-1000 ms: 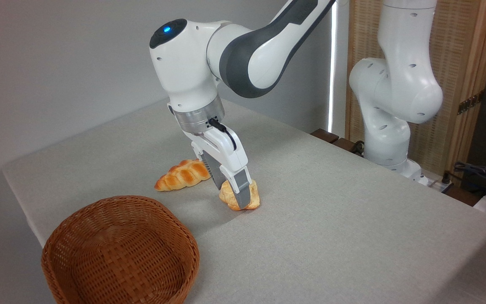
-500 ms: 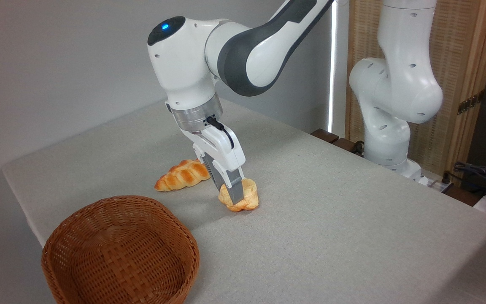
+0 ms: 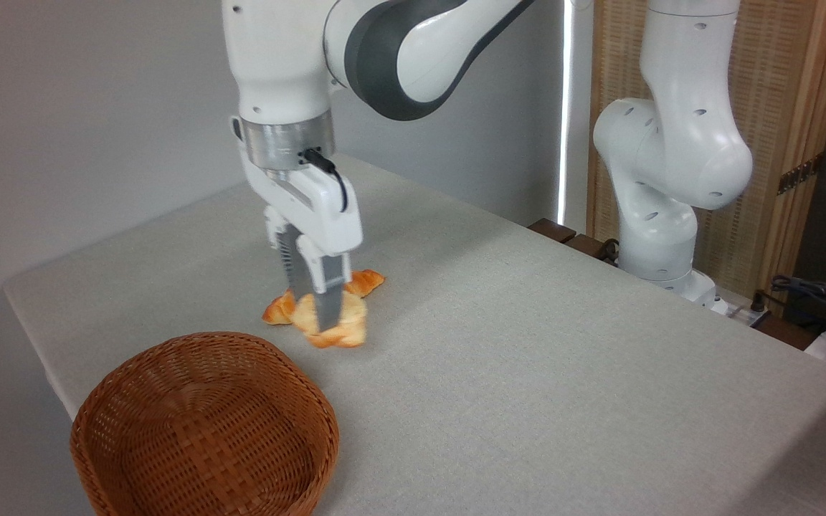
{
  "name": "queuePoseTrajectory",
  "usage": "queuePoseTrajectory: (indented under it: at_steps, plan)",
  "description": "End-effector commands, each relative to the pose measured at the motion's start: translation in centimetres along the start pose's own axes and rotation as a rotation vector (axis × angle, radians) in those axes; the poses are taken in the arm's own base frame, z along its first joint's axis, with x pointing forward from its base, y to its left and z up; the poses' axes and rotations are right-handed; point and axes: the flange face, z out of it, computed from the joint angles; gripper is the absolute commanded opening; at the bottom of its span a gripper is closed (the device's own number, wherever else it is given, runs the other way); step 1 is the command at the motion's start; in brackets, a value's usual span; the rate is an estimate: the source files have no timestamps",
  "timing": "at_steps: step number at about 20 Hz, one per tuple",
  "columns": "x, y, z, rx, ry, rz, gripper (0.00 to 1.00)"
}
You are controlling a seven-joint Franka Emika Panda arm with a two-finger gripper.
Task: Put bread into the basket
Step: 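Lift the bun and lower it into the wicker basket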
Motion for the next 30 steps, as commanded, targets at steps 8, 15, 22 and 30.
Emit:
queuePoseTrajectory:
  at_steps: [8,15,22,30]
  plan:
    - [3.2,-7.9,-1.5,0.089,0.112,-0.085,1.00]
    - [4.1,-8.7,0.1,0.086,0.095,-0.083,1.00]
    - [4.3,-9.0,0.1,0.105,0.113,-0.088,1.00]
    - [4.3,-8.7,-0.9,0.109,0.128,-0.173,1.00]
